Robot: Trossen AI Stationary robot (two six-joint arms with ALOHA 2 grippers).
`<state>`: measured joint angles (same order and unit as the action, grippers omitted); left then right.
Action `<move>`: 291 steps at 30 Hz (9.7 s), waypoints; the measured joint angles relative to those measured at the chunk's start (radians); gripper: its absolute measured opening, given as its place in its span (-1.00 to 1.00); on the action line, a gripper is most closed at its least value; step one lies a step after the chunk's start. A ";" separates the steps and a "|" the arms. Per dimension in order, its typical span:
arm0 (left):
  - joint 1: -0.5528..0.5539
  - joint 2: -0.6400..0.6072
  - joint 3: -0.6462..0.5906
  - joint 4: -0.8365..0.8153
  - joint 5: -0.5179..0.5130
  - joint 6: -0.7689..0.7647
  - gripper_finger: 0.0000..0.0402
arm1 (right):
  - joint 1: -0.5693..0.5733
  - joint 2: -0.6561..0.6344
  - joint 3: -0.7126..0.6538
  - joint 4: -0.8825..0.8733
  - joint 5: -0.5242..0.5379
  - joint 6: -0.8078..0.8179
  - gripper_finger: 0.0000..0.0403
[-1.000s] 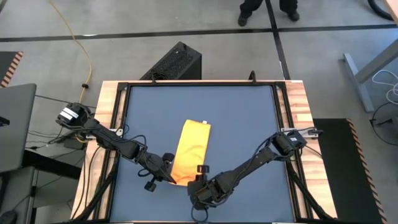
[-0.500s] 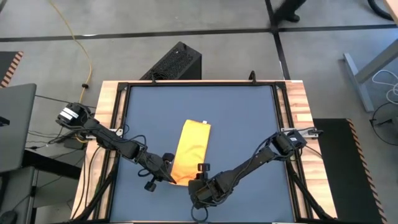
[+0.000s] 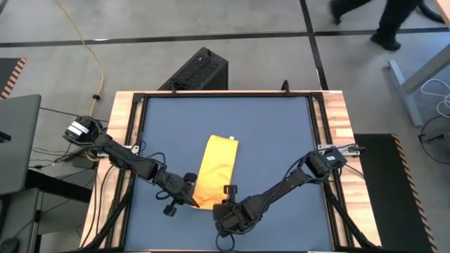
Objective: Roll towel
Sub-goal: Roll the yellow microfiber cloth
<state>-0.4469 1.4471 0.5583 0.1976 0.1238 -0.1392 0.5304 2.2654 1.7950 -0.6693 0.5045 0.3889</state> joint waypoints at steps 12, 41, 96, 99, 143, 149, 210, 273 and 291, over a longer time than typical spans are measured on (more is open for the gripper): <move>-0.004 0.000 0.000 0.000 0.026 -0.002 -1.00 | 0.007 -0.008 0.000 -0.035 0.004 0.086 -0.94; -0.277 0.131 0.001 0.141 -0.211 -0.174 -1.00 | 0.116 -0.004 0.001 0.080 0.098 0.374 -0.80; -0.231 0.075 0.000 0.097 -0.101 -0.137 -0.98 | 0.061 0.040 0.069 0.153 -0.031 -0.240 -0.93; -0.229 0.064 0.000 0.085 -0.102 -0.134 -0.99 | 0.053 0.039 0.139 0.026 -0.014 -0.240 -0.94; -0.218 0.063 0.001 0.049 -0.067 -0.118 -1.00 | 0.049 0.127 0.229 -0.014 -0.245 -0.126 -0.88; -0.219 0.063 0.000 0.045 -0.064 -0.120 -1.00 | 0.029 0.147 0.229 0.013 -0.327 -0.136 -0.63; -0.222 0.043 0.001 0.058 -0.172 -0.279 -1.00 | 0.010 0.075 0.154 -0.018 -0.434 0.328 -0.95; -0.357 0.253 0.002 0.190 -0.539 -0.002 -0.32 | -0.022 0.077 0.079 -0.010 -0.349 0.452 -0.92; -0.262 0.197 0.002 0.126 -0.283 -0.228 -0.99 | 0.007 -0.019 0.076 -0.164 -0.307 0.426 -0.44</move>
<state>-0.7086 1.6439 0.5598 0.3241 -0.1596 -0.3676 0.5377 2.2460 1.8711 -0.8337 0.1978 0.8151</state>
